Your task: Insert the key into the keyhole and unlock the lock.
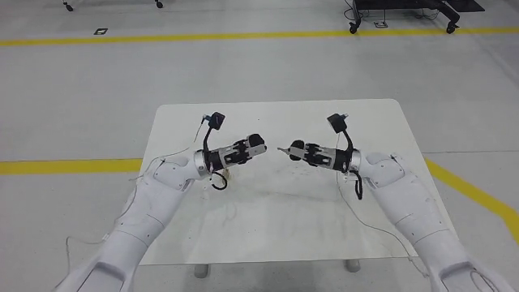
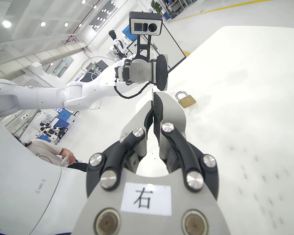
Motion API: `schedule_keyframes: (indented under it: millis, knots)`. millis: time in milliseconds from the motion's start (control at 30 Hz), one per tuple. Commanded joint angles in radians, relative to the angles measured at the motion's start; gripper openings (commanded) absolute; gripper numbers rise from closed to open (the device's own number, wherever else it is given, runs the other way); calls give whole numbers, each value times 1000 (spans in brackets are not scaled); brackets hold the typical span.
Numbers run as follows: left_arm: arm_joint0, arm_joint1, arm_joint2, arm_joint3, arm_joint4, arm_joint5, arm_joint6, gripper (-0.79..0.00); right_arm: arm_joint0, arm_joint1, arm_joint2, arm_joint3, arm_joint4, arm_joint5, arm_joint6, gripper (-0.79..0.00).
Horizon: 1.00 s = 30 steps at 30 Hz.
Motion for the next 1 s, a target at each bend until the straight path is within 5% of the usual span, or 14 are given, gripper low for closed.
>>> schedule_keyframes:
  millis: [0,133,300,433,733,833,967]
  knots:
    - [10,13,-41,-18,42,-5,35,0,-12,12,45,16,6,-20,-26,-785]
    - [66,51,-136,-149,245,52,68,0,-30,25,95,32,26,-35,-60,-785]
    - [233,105,-284,-459,669,311,83,0,-30,25,95,32,26,-35,-60,-785]
    - [391,126,-317,-688,914,461,41,0,-30,25,95,32,26,-35,-60,-785]
    - [519,143,-305,-853,1142,684,-160,0,-30,25,95,32,26,-35,-60,-785]
    - [511,142,-284,-832,1162,701,-184,-305,-30,25,95,32,26,-35,-60,-785]
    - [478,138,-255,-791,1202,728,-175,-403,-30,25,95,32,26,-35,-60,-785]
